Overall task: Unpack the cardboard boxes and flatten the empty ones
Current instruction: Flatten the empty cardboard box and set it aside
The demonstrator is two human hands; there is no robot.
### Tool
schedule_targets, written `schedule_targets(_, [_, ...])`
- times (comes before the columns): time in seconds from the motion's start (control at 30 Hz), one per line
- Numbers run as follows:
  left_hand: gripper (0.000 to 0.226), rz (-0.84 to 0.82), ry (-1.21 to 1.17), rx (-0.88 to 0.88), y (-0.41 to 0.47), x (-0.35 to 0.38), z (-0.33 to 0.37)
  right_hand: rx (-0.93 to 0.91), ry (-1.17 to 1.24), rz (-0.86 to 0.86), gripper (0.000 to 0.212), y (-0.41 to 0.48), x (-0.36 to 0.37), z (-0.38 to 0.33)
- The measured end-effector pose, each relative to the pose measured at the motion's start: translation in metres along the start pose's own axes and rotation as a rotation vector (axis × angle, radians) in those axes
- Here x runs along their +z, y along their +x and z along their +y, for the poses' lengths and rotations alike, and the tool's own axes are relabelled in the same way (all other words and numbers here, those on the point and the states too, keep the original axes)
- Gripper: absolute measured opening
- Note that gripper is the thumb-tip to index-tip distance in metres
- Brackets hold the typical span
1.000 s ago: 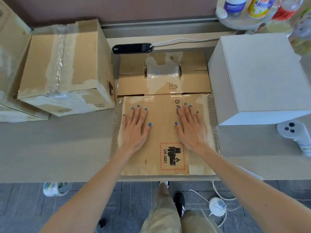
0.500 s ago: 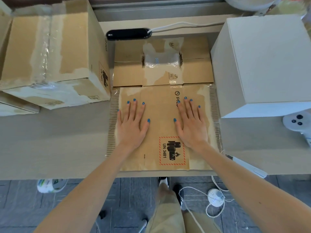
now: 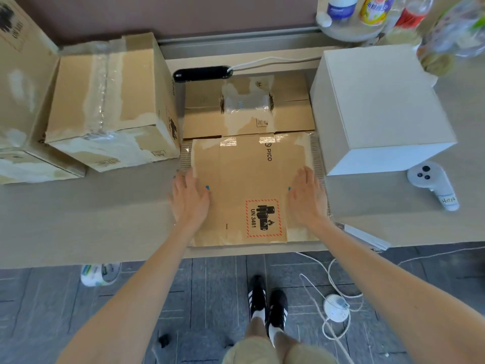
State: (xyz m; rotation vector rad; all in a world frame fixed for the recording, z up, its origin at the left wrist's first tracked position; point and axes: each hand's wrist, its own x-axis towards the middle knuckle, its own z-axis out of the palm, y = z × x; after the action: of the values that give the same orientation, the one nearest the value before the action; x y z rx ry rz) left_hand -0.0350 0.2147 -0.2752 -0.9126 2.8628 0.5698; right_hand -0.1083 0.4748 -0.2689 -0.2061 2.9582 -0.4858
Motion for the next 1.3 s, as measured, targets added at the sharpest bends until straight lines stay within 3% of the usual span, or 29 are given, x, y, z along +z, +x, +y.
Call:
schedule_targets(0.1, [0.069, -0.023, -0.059, -0.275, -0.008, -0.005, -0.001, 0.205, -0.014, -0.002, 0.054, -0.013, 0.001, 0.010])
schedule_targets(0.23, [0.078, -0.045, -0.122, -0.332, -0.003, -0.012, 0.000, 0.356, 0.072, -0.069, 0.083, -0.010, 0.004, 0.013])
schedule_targets(0.47, [0.091, -0.138, -0.373, -0.525, 0.022, -0.018, -0.014, 0.506, 0.090, -0.078, 0.089, 0.006, -0.004, 0.005])
schedule_targets(0.57, [0.091, -0.141, -0.419, -0.501, 0.023, -0.020, -0.018, 0.523, 0.120, -0.052, 0.093, 0.010, -0.006, 0.006])
schedule_targets(0.77, [0.065, 0.019, -0.521, -0.305, 0.015, -0.034, -0.007, 0.482, 0.152, 0.072, 0.070, 0.008, -0.026, -0.004])
schedule_targets(0.9, [0.040, -0.025, -0.672, -0.288, 0.009, -0.044, 0.001, 0.443, 0.218, 0.105, 0.040, 0.007, -0.047, -0.024])
schedule_targets(1.07, [0.042, 0.024, -0.675, -0.224, 0.000, -0.056, 0.014, 0.335, 0.297, 0.099, 0.020, 0.000, -0.066, -0.034])
schedule_targets(1.3, [0.039, 0.101, -0.710, -0.164, -0.020, -0.073, 0.024, 0.270, 0.365, 0.182, 0.017, -0.016, -0.083, -0.032])
